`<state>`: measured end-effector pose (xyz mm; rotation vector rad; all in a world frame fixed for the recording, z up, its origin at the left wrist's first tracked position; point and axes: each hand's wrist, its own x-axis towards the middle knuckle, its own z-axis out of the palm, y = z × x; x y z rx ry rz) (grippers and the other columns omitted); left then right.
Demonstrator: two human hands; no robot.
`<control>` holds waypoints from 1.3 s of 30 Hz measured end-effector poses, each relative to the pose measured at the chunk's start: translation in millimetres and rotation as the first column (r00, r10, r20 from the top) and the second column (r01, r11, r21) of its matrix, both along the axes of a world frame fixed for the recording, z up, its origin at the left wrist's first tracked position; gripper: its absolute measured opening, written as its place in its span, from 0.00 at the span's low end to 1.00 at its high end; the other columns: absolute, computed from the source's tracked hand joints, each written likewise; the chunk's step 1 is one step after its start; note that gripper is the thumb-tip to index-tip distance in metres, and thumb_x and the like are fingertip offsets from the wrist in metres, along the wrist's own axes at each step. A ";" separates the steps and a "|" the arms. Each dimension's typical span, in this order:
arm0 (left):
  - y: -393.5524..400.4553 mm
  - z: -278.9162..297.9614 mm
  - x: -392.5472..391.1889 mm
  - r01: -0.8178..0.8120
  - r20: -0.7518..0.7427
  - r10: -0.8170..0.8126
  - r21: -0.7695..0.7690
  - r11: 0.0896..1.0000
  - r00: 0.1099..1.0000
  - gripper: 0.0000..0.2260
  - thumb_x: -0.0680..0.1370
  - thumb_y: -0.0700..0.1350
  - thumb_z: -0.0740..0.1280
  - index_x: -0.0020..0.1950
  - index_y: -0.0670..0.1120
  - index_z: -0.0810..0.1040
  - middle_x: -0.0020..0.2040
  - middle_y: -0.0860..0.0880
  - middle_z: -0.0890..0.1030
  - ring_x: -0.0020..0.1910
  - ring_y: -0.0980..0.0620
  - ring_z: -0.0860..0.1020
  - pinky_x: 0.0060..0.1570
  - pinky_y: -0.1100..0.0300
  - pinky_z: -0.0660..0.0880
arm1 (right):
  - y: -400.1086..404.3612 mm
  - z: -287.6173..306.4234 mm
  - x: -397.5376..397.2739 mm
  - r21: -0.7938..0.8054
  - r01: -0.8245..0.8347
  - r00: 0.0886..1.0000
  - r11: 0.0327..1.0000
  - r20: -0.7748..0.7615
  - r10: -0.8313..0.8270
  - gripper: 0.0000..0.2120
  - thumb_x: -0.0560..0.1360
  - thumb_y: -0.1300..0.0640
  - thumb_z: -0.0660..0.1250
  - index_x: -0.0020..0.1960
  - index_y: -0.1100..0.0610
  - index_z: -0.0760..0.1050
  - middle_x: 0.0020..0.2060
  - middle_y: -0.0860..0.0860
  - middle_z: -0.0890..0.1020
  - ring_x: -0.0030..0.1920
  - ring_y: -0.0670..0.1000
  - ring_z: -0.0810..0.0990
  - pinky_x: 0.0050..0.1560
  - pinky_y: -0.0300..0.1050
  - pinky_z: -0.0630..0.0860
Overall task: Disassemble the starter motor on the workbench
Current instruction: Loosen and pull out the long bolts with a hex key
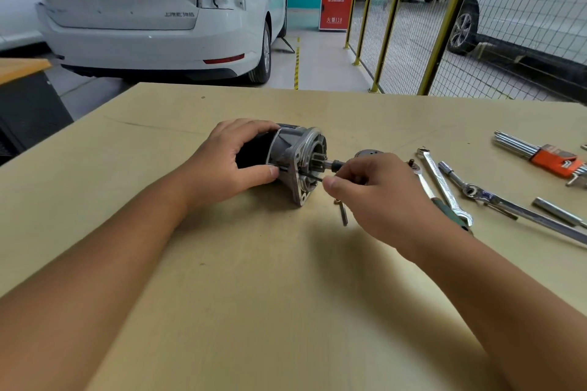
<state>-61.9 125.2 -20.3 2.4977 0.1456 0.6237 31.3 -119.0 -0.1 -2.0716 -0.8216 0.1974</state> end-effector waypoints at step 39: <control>-10.8 0.4 -7.8 0.199 0.037 -0.198 -0.050 0.979 0.980 0.28 0.75 0.45 0.74 0.75 0.53 0.74 0.74 0.56 0.75 0.78 0.53 0.66 0.80 0.45 0.60 | -9.9 18.8 2.6 -0.177 0.024 0.956 0.984 0.292 0.030 0.06 0.71 0.51 0.79 0.38 0.48 0.83 0.32 0.43 0.81 0.34 0.42 0.78 0.33 0.40 0.74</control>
